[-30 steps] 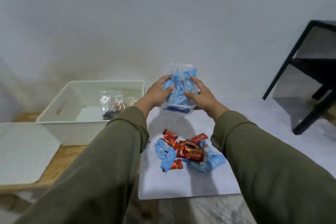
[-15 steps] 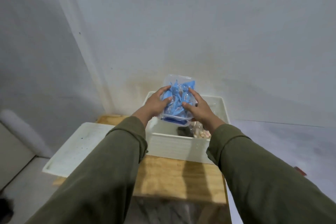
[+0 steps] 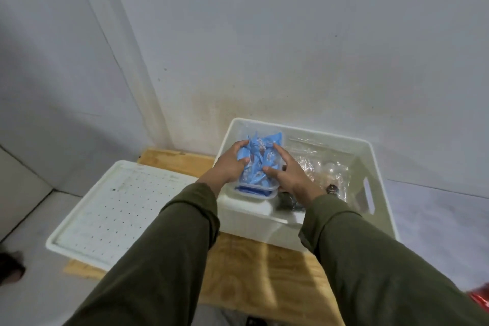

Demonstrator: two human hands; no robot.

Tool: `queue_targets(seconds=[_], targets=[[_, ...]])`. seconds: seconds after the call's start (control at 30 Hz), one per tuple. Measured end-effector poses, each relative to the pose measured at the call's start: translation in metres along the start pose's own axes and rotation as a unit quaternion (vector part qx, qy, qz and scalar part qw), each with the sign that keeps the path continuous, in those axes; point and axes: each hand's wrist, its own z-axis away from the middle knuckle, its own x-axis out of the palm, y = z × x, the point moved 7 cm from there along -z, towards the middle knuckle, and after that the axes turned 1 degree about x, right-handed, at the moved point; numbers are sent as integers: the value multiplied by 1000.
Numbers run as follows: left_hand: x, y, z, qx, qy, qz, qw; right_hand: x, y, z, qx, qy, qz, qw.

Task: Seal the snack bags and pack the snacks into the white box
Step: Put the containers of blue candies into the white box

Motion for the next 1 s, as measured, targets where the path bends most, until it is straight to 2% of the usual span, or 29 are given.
queue_targets(seconds=[0.2, 0.57, 0.77, 1.0], targets=[[16, -28, -35, -40, -19, -16, 999, 5, 27, -39, 53, -21, -8, 998], [42, -51, -55, -113, -64, -61, 990, 9, 55, -59, 83, -35, 28, 996], [39, -49, -53, -116, -59, -74, 989, 10, 48, -60, 87, -39, 85, 992], [20, -4, -40, -35, 1, -164, 986, -2, 17, -50, 78, 51, 233, 968]])
